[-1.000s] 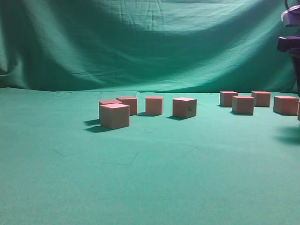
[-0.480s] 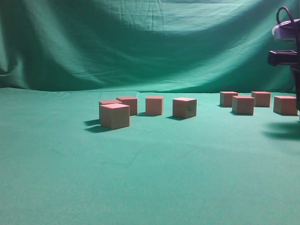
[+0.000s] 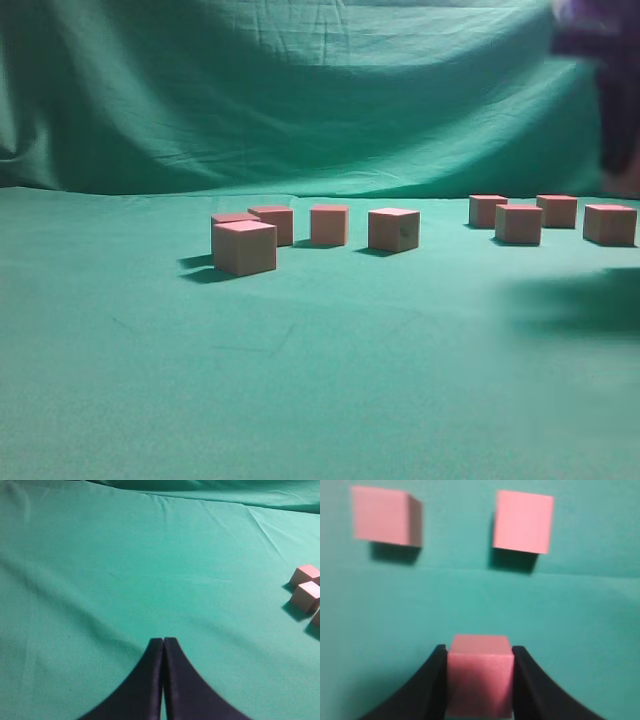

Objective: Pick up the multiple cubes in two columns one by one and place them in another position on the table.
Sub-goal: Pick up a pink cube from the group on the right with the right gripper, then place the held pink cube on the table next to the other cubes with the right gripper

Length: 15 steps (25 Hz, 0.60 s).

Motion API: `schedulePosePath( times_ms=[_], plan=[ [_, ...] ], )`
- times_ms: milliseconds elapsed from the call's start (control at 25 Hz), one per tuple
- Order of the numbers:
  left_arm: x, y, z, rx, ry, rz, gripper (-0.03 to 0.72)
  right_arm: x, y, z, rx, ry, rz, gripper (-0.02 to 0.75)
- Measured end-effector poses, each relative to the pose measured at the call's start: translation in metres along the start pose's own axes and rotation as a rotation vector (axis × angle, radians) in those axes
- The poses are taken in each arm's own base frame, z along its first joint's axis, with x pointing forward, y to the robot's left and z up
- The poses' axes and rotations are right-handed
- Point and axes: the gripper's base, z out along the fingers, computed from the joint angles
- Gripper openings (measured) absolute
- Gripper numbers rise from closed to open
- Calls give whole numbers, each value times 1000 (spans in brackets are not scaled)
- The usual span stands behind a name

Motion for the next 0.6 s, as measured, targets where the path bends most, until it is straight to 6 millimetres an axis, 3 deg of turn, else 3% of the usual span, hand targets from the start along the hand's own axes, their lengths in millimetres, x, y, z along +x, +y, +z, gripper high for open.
schedulePosePath(
  times_ms=[200, 480, 600],
  plan=[
    [0, 0, 0, 0, 0, 0, 0, 7, 67, -36, -140, 44, -303, 264],
    [0, 0, 0, 0, 0, 0, 0, 40, 173, -38, -196, -22, -684, 264],
    [0, 0, 0, 0, 0, 0, 0, 47, 204, -32, -161, -45, -825, 264]
  ],
)
